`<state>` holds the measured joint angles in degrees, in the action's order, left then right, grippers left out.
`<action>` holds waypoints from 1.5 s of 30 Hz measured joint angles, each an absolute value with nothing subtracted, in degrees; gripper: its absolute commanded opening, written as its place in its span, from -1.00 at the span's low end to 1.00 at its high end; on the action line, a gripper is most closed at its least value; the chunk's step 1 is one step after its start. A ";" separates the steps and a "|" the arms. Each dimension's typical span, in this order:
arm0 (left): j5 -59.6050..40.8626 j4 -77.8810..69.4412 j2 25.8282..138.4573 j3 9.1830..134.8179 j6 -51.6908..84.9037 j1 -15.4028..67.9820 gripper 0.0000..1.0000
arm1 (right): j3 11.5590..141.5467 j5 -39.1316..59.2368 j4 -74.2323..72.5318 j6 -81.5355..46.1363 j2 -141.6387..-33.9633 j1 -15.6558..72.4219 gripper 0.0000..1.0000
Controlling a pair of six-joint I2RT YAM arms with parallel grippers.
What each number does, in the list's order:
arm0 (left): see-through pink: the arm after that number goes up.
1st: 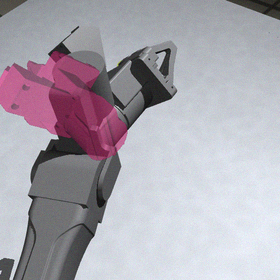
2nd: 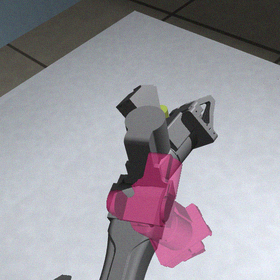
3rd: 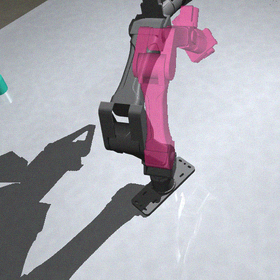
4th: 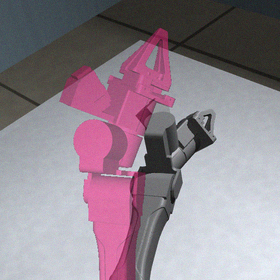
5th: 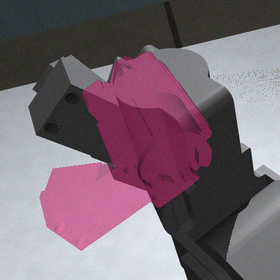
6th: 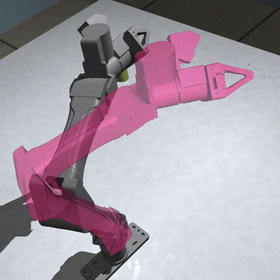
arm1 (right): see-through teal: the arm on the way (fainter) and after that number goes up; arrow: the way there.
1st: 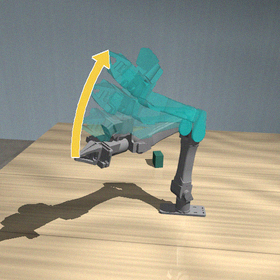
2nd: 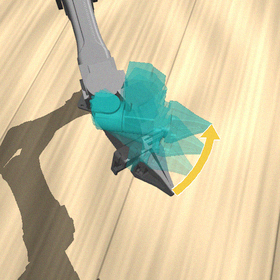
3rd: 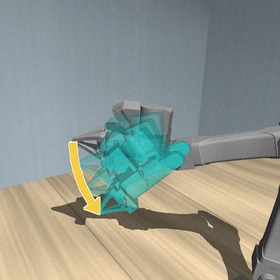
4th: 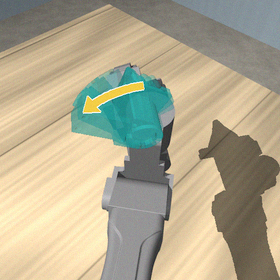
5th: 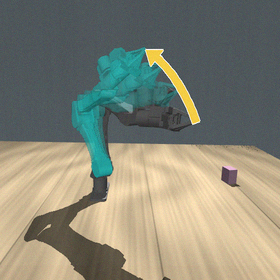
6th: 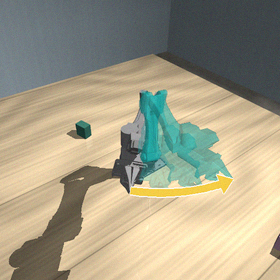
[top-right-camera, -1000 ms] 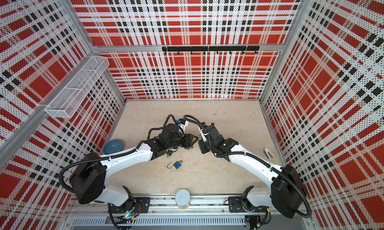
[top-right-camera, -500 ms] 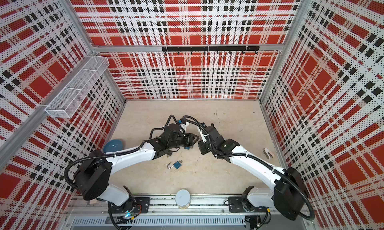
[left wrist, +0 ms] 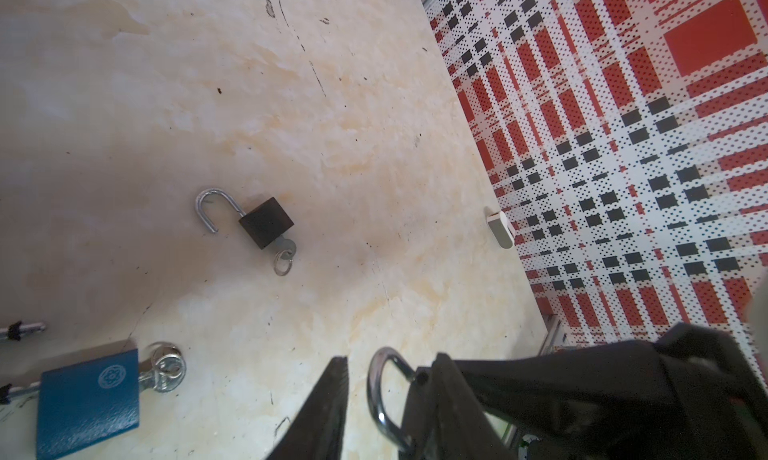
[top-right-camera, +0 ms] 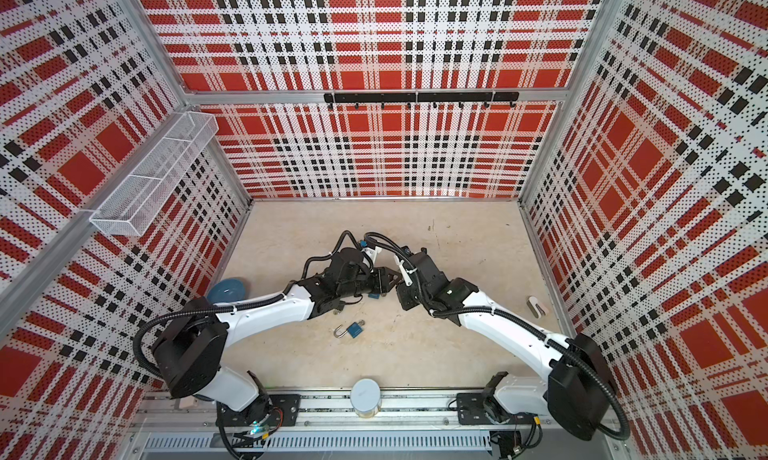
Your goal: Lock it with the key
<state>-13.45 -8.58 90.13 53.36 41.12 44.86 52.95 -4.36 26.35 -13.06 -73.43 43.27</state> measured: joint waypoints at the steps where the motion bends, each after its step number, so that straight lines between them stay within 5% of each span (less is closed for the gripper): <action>1: -13.54 -8.62 90.39 53.54 41.21 44.91 -0.30 | 52.95 -4.49 26.41 -13.06 -73.43 43.29 -0.83; 21: -14.59 -9.89 91.44 53.87 42.22 44.95 -0.57 | 52.97 -5.61 26.41 -13.04 -73.43 43.70 -0.85; 28: -15.27 -10.94 91.90 54.83 43.29 44.99 -1.00 | 53.58 -6.17 27.16 -13.08 -73.43 43.75 -0.85; 34: -15.38 -11.40 92.01 55.05 43.53 45.06 -1.00 | 53.67 -6.85 26.87 -13.06 -73.32 43.70 -0.82; 39: -14.76 -12.58 92.05 54.76 44.84 45.04 -1.00 | 53.06 -7.16 25.50 -13.47 -73.01 43.66 -0.02; 45: -12.36 -18.90 92.01 51.24 50.72 44.60 -1.00 | 49.19 -4.91 20.67 -13.56 -66.11 43.77 0.11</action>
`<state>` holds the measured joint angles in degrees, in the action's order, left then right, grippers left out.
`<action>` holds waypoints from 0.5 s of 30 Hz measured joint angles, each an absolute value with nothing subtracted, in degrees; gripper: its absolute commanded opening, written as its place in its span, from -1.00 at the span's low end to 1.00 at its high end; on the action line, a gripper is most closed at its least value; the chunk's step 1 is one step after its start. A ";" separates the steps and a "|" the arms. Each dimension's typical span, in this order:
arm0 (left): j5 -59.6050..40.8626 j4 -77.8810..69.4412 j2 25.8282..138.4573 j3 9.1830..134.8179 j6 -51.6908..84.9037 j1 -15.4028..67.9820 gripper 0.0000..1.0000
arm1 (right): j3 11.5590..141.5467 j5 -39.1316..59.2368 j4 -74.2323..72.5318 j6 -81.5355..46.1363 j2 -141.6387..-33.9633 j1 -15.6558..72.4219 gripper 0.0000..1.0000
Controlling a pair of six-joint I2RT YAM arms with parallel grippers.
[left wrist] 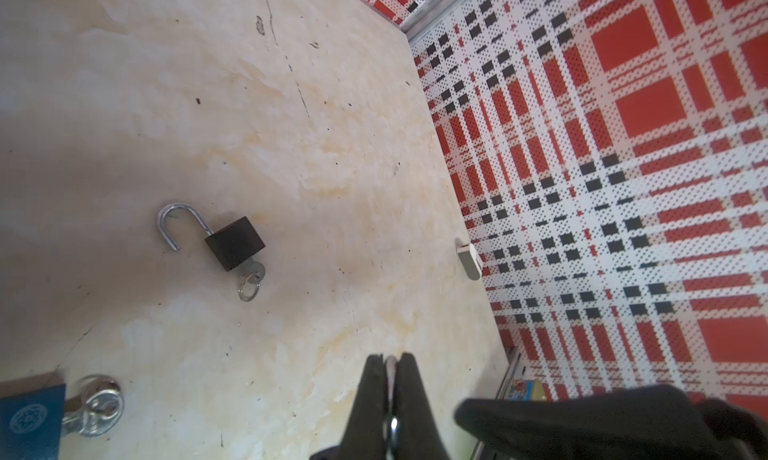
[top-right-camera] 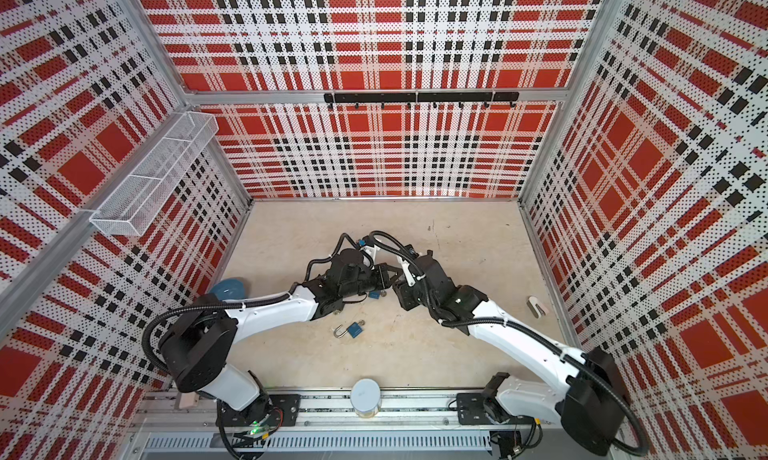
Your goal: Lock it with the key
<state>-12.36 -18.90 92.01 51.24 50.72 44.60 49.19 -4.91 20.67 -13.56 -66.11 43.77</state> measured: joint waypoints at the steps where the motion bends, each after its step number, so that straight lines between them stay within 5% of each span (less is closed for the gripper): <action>1: -11.57 -20.10 92.01 50.70 52.05 44.51 -1.00 | 48.27 -4.23 19.49 -13.54 -64.23 43.46 0.10; 15: -4.08 -30.46 84.38 48.84 65.87 44.34 -1.00 | 41.93 9.15 8.10 -12.16 -55.75 33.98 -0.28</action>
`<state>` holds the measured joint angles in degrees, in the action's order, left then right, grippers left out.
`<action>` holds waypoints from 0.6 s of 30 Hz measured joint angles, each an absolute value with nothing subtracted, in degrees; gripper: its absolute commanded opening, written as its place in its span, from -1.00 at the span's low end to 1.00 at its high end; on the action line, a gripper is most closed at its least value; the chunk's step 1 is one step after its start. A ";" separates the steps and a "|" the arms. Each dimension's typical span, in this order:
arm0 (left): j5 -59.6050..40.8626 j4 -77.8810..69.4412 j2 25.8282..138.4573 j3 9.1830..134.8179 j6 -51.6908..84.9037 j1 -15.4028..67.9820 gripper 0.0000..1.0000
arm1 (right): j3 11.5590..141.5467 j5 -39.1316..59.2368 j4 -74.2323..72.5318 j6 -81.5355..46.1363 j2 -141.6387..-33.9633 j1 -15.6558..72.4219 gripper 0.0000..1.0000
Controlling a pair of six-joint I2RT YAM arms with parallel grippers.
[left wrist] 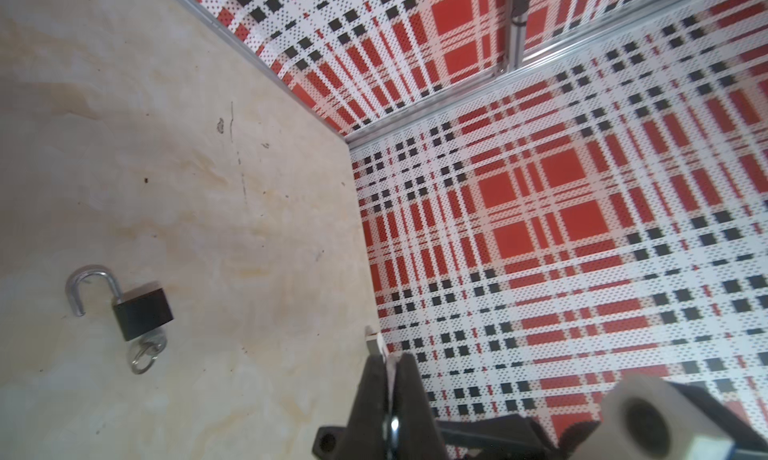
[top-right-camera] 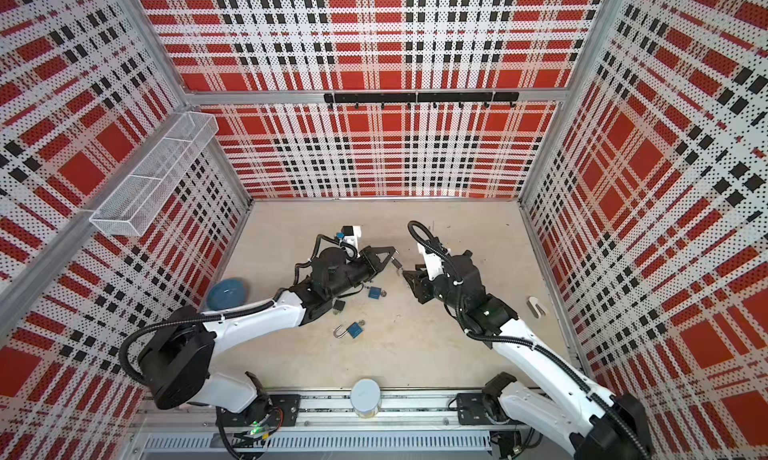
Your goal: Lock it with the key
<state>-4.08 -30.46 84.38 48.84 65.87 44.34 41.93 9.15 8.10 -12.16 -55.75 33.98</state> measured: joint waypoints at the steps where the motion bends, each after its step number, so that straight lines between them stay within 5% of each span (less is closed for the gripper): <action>1: -3.75 -30.48 83.61 48.84 66.41 44.34 -1.00 | 41.95 9.78 7.68 -11.57 -55.79 34.00 -0.32; 18: -1.41 -28.99 81.23 48.84 68.60 44.99 -1.00 | 47.48 15.22 5.61 -7.86 -59.99 34.00 -0.19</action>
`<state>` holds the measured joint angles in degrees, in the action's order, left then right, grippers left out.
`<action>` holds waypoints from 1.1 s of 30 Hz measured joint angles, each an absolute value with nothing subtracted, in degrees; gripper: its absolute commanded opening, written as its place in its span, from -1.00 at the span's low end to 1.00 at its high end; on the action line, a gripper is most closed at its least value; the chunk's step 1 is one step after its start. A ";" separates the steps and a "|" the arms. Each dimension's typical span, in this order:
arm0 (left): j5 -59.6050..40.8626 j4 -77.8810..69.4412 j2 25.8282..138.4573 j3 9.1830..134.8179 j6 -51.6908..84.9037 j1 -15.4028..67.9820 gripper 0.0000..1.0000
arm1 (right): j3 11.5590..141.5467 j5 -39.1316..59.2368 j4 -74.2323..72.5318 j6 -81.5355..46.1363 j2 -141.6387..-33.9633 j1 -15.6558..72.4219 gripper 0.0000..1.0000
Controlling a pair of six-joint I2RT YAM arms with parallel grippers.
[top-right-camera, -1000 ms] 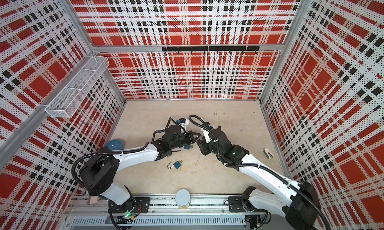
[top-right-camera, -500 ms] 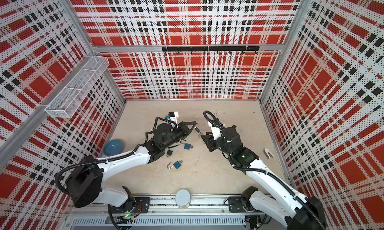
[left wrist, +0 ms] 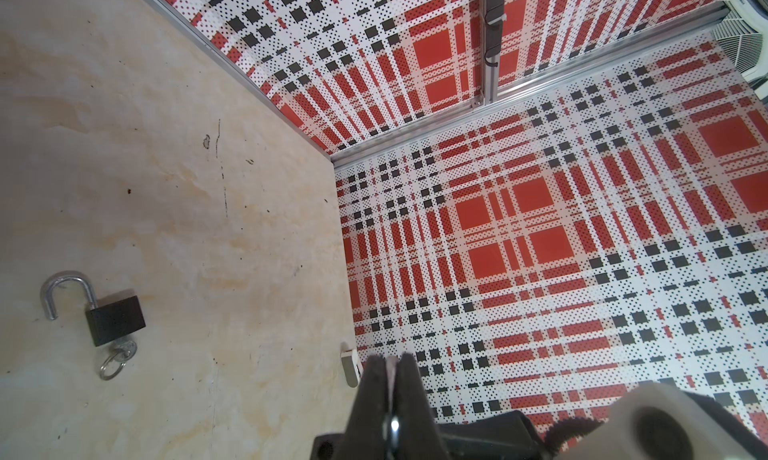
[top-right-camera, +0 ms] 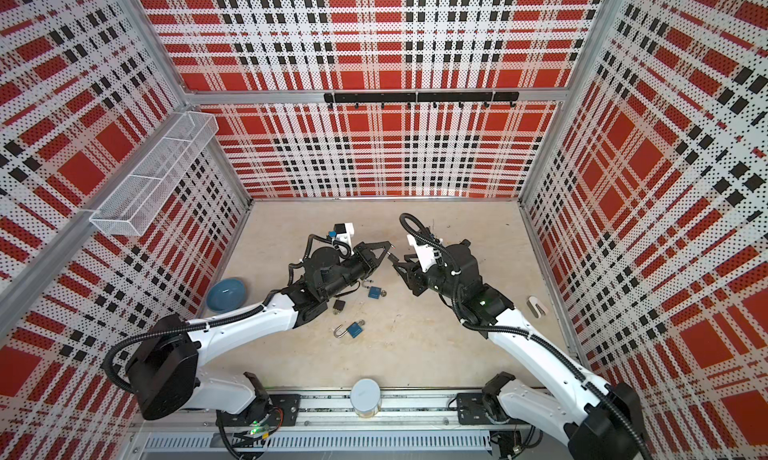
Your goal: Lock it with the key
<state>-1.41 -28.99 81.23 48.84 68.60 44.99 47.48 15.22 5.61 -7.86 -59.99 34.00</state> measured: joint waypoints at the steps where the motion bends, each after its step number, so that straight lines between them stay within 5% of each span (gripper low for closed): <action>1: -1.43 -28.97 81.23 48.84 68.77 45.06 -1.00 | 47.81 15.44 5.61 -7.86 -60.23 34.00 -0.20; 8: -1.45 -28.80 81.23 48.84 69.43 45.36 -1.00 | 49.32 16.34 5.34 -7.01 -62.92 34.00 -0.41; 33: -1.23 -28.60 80.14 48.90 69.63 45.50 -1.00 | 50.78 14.96 4.86 -6.07 -65.76 34.96 -0.48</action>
<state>-1.23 -28.60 80.14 48.90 69.63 45.50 50.78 14.96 4.86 -6.07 -65.76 34.96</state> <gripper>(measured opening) 0.063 0.268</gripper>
